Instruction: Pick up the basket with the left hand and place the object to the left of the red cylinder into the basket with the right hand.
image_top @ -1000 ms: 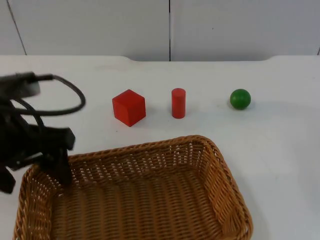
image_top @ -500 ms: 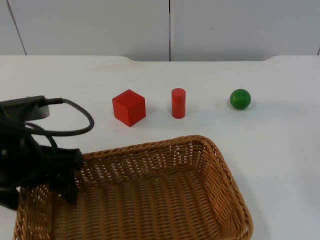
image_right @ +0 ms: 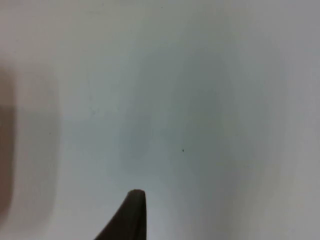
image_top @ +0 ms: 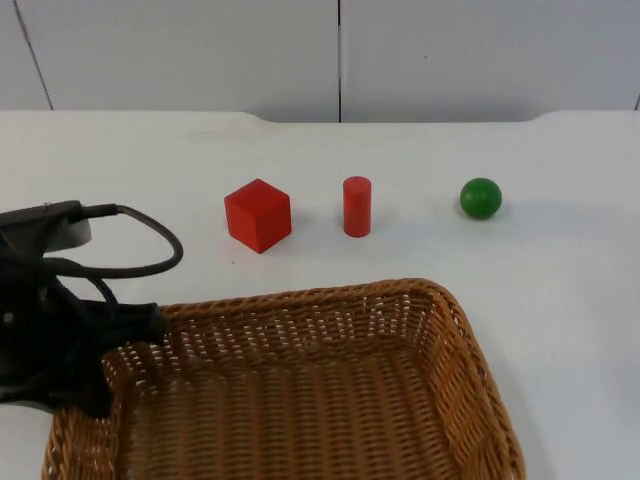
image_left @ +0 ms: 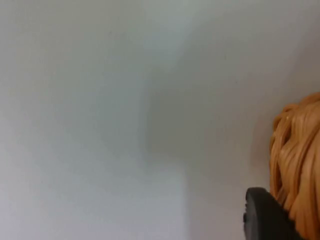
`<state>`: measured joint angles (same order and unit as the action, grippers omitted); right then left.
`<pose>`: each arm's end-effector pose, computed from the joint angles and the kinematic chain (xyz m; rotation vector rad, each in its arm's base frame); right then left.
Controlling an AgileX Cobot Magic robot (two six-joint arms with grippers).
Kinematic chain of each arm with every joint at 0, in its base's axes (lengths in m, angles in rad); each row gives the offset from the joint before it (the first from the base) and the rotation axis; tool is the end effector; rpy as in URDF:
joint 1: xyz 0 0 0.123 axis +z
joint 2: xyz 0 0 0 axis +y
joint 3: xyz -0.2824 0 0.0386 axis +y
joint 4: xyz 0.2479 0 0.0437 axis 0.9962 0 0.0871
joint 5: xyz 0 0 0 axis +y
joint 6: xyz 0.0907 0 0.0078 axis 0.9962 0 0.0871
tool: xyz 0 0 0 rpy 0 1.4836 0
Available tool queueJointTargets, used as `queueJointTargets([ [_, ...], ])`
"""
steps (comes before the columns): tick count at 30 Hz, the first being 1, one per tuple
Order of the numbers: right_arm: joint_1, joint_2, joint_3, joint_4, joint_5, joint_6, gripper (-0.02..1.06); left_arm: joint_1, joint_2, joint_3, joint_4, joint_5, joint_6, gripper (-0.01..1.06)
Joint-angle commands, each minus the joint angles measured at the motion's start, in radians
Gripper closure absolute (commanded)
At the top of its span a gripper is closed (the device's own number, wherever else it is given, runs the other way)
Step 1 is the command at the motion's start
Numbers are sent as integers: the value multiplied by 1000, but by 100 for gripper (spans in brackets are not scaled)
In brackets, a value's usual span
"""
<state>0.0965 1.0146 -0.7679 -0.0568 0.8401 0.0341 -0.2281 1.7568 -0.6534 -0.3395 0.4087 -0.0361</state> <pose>0.1834 0.0139 0.2885 -0.1128 2.5658 -0.0193 0.2464 -0.0696 0.1028 -0.1658 3.0036 -0.2633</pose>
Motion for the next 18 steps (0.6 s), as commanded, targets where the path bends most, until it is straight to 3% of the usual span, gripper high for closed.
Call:
queueJointTargets([
  [1, -6, 0, -9, -8, 0, -2, -1, -6, -2, -1, 11, 18, 13, 105],
  [5, -6, 0, -9, -8, 2, -2, -1, 25, -38, -30, 29, 139, 76, 105],
  [10, -6, 0, -9, -8, 2, -2, -1, 79, -97, -38, 8, 232, 159, 105],
  [14, -6, 0, -9, 11, -2, -2, -1, 202, -178, -38, -1, 362, 261, 105],
  [18, -6, 0, -9, 43, -23, -8, -1, 255, -186, -38, -71, 371, 329, 105],
])
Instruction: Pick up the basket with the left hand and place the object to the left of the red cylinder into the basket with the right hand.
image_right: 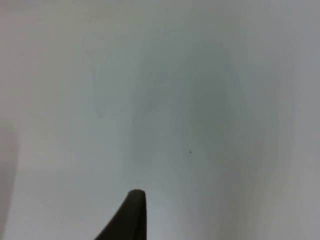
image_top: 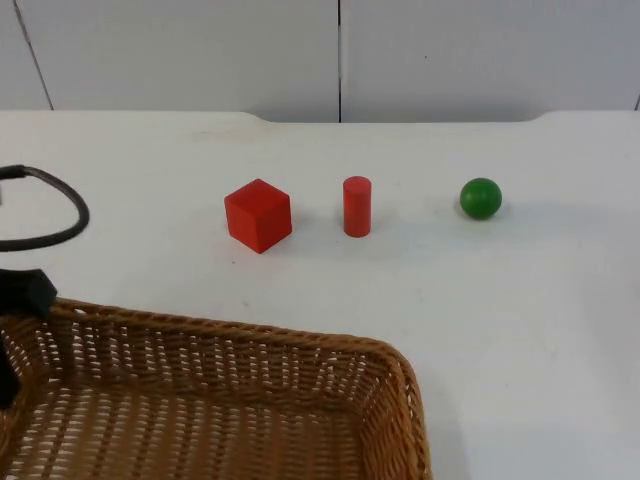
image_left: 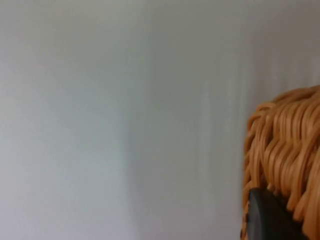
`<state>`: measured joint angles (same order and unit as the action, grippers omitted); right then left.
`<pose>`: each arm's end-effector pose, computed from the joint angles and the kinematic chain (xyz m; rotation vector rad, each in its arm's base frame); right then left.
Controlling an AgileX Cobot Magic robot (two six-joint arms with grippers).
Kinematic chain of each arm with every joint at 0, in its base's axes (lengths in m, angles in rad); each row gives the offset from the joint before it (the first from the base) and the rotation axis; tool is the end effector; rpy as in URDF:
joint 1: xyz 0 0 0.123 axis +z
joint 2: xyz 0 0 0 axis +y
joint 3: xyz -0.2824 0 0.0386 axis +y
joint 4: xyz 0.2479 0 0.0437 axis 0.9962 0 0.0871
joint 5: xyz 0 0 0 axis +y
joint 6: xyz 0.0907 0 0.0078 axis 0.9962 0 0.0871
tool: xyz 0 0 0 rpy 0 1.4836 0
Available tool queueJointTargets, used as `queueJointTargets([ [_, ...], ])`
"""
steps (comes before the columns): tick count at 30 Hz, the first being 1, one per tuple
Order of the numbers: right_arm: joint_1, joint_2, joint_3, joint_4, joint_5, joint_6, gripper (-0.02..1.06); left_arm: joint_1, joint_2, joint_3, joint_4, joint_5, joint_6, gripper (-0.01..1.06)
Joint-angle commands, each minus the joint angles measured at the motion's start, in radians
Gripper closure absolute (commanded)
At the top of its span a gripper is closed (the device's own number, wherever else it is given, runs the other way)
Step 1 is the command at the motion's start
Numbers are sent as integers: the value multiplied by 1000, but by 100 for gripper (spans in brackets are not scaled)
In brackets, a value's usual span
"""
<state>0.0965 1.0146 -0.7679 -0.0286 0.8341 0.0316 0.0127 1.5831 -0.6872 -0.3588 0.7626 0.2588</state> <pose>0.1837 0.0158 0.2887 -0.0997 2.5620 0.0143 0.2341 -0.0191 0.1504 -0.0227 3.0854 -0.3797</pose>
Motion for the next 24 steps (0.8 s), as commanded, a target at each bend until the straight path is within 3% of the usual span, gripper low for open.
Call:
queueJointTargets([
  [1, -6, 0, -9, 16, -19, -10, -1, 24, -12, -4, -98, 17, 71, 105],
  [7, -6, 0, -9, 49, -21, -25, -1, 40, -12, -7, -234, 78, 223, 105],
  [18, -3, 0, -50, 163, 10, -130, -1, 40, -12, -22, -239, 116, 245, 105],
  [21, -1, 46, -136, 255, 59, -209, -1, 40, -12, -22, -243, 117, 245, 105],
  [24, 33, 106, -205, 276, 77, -219, -1, 40, -12, -22, -245, 117, 252, 105],
])
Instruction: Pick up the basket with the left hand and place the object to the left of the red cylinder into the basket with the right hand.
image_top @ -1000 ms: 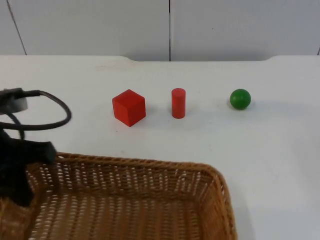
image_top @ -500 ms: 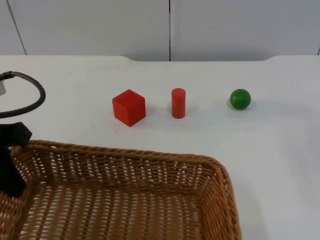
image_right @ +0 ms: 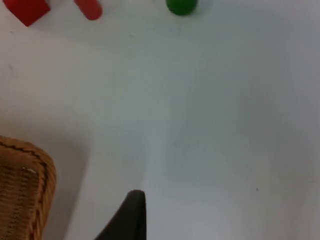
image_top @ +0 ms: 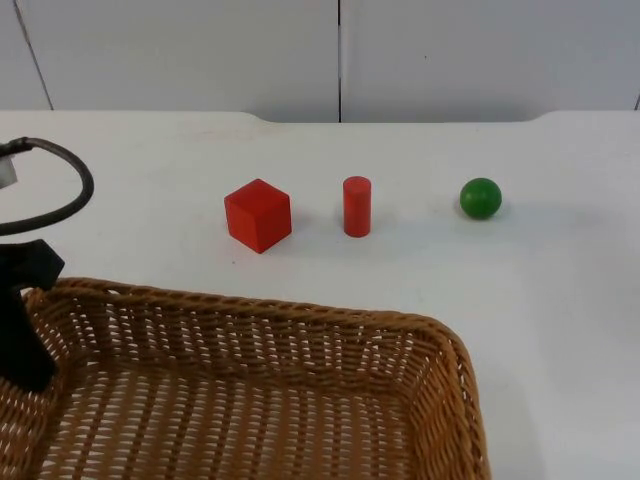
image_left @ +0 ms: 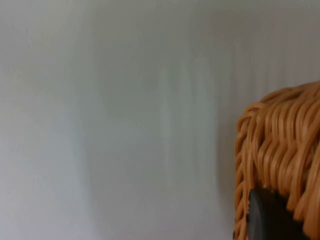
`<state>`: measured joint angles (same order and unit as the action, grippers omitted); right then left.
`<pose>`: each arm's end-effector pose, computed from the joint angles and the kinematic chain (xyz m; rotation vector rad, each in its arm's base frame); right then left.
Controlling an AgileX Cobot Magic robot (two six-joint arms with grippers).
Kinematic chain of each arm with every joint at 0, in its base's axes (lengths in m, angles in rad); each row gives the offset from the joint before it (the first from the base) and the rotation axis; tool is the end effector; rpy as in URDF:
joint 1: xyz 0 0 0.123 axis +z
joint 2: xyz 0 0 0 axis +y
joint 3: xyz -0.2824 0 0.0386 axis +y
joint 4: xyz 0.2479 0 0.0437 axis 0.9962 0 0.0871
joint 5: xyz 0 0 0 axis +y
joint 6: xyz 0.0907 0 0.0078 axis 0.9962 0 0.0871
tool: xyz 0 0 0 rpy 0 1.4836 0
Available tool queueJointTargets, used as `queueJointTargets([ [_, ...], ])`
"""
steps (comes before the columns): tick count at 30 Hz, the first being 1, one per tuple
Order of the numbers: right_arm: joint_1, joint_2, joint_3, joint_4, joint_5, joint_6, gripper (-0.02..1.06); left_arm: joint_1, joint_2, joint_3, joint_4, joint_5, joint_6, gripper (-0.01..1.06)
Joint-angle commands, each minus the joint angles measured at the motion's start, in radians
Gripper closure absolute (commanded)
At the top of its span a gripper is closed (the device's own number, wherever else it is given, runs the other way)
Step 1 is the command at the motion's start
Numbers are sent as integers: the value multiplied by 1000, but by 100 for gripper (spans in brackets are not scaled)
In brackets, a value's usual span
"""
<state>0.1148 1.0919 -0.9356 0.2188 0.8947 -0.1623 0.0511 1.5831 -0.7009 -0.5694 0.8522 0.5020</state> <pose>0.2046 0.0391 0.3228 -0.2433 2.5092 0.2512 0.2356 -0.0250 0.1581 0.0820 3.0327 -0.6403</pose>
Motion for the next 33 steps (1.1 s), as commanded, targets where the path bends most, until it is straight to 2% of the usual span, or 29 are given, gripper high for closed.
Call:
queueJointTargets([
  [1, 51, 71, -78, 25, 16, -25, -1, 2, -12, -8, -39, 27, 9, 105],
  [4, 144, 165, -166, 14, 12, -25, -1, 2, -12, -8, -41, 27, 13, 105],
  [8, 362, 435, -427, -100, -11, -25, -1, 2, -12, -8, -49, 25, 13, 105],
  [9, 362, 435, -427, -100, -11, -25, -1, 2, -12, -8, -49, 25, 13, 105],
  [10, 425, 564, -565, -124, 7, -30, -1, 2, -12, -8, -49, 21, 13, 105],
  [13, 505, 819, -851, -165, 57, -30, -1, 2, -12, -8, -54, 16, 13, 105],
  [14, 505, 819, -851, -165, 57, -30, -1, 2, -12, -8, -54, 16, 13, 105],
  [18, 545, 1130, -1215, -169, 109, -30, -1, 2, -12, -8, -58, 16, 13, 105],
  [19, 545, 1130, -1215, -169, 109, -30, -1, 2, -12, -8, -58, 16, 13, 105],
  [22, 549, 1309, -1432, -169, 138, -40, -1, 2, -12, -8, -60, 18, 13, 105],
  [24, 549, 1398, -1531, -169, 140, -40, -1, 2, -12, -8, -62, 20, 13, 105],
  [29, 547, 1492, -1603, -169, 121, -40, -1, 2, -12, -8, -67, 20, 13, 105],
  [33, 547, 1570, -1604, -165, 26, -40, 0, 2, -12, -8, -69, 18, 13, 105],
])
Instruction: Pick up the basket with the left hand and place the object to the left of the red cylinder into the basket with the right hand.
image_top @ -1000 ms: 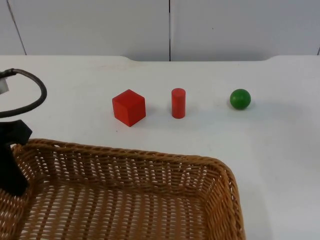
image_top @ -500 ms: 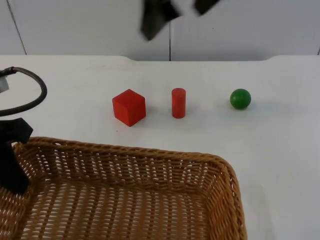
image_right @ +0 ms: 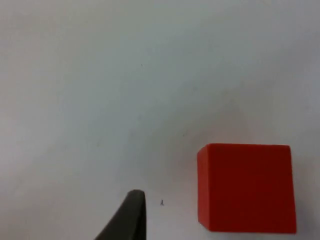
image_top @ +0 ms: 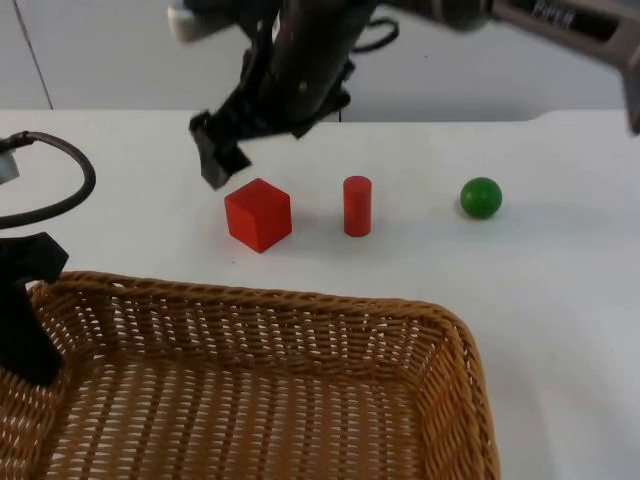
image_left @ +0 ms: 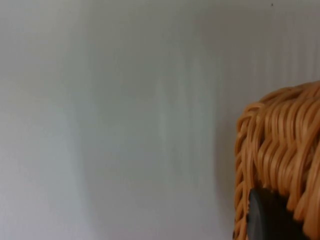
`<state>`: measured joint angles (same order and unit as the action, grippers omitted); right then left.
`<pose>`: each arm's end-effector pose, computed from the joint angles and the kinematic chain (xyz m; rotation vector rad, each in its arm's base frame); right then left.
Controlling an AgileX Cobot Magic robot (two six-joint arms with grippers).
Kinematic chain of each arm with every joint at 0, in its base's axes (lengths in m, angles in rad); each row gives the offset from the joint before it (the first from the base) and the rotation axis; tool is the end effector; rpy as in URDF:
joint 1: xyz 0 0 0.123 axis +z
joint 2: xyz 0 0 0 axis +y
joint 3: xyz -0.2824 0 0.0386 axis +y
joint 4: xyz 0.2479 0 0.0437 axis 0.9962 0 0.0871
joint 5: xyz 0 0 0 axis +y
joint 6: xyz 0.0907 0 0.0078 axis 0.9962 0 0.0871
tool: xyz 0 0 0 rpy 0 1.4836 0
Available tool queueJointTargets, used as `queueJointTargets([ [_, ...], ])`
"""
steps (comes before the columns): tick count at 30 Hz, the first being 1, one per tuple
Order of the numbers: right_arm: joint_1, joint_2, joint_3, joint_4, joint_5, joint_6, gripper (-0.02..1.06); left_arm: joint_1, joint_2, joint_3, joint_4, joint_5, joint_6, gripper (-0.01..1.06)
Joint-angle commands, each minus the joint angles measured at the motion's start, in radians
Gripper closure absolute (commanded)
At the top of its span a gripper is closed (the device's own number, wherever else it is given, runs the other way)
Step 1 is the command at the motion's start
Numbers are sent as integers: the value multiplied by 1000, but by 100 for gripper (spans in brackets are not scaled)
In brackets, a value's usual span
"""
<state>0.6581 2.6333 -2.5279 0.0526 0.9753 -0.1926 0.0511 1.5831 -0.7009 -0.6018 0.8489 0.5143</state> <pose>0.4455 0.3494 0.1678 -1.0456 2.3599 0.2425 0.2368 -0.0267 0.1589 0.0639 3.0147 -0.6684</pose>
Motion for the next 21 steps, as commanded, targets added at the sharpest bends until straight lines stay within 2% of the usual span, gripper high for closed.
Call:
queueJointTargets([
  [1, 4, 44, -11, 2, -73, -10, 0, 2, -12, -8, -37, 21, 1, 105],
  [7, 4, 99, -11, 2, -113, -7, 2, 2, -12, -4, -37, 18, 1, 105],
  [14, 4, 150, -11, 31, -156, -7, 23, 2, -12, -4, -37, 18, 1, 105],
  [15, 4, 153, -11, 31, -156, -7, 28, 2, -12, -4, -37, 18, 1, 105],
  [16, 4, 153, -11, 31, -158, -7, 38, 2, -12, -4, -37, 18, 1, 105],
  [17, 4, 153, -11, 31, -158, -7, 38, 2, -12, -4, -37, 18, 1, 105],
  [18, 4, 147, -11, 23, -162, -7, 60, 2, -12, -4, -37, 18, 1, 105],
  [21, 4, 95, -13, 21, -162, -26, 103, 2, -12, -4, -37, 18, 1, 105],
])
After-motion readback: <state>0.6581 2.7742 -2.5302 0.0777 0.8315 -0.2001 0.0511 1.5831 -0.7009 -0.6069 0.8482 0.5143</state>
